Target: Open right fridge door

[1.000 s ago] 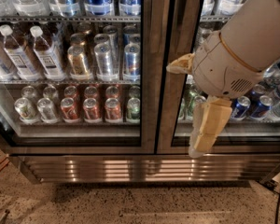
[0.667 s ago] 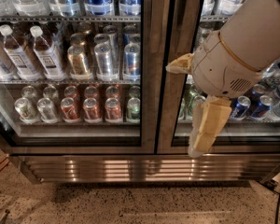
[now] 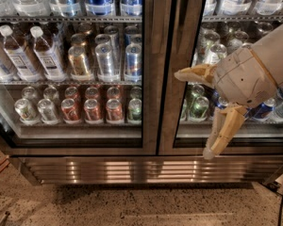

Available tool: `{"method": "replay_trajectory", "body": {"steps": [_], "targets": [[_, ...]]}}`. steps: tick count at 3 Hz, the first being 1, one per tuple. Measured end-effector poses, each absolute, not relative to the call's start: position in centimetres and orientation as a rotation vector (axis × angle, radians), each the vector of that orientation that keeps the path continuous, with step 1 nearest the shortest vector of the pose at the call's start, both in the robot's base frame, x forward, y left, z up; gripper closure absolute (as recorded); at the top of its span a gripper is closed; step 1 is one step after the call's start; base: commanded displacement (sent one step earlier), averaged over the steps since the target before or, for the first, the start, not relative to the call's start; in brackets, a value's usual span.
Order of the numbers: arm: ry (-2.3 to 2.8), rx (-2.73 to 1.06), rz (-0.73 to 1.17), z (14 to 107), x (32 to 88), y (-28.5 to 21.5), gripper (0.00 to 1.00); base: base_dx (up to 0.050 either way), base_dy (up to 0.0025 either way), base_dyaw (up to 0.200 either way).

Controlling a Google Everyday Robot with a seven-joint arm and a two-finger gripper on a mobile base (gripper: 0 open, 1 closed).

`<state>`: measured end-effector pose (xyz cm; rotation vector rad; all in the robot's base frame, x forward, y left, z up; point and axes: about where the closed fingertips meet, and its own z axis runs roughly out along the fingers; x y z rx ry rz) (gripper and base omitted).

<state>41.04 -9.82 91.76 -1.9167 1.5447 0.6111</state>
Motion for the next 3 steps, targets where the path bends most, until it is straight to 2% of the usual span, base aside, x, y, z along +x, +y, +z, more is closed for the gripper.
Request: {"method": "replay_trajectory", "body": {"steps": [1,3], "targets": [[1.399,-1.835,0.777,92.23,40.94,-9.36,0.00,0.000,0.00000,0.000],[1.339,-1.801,0.836,92.39,40.86,-9.25,0.00,0.000,0.00000,0.000]]}}
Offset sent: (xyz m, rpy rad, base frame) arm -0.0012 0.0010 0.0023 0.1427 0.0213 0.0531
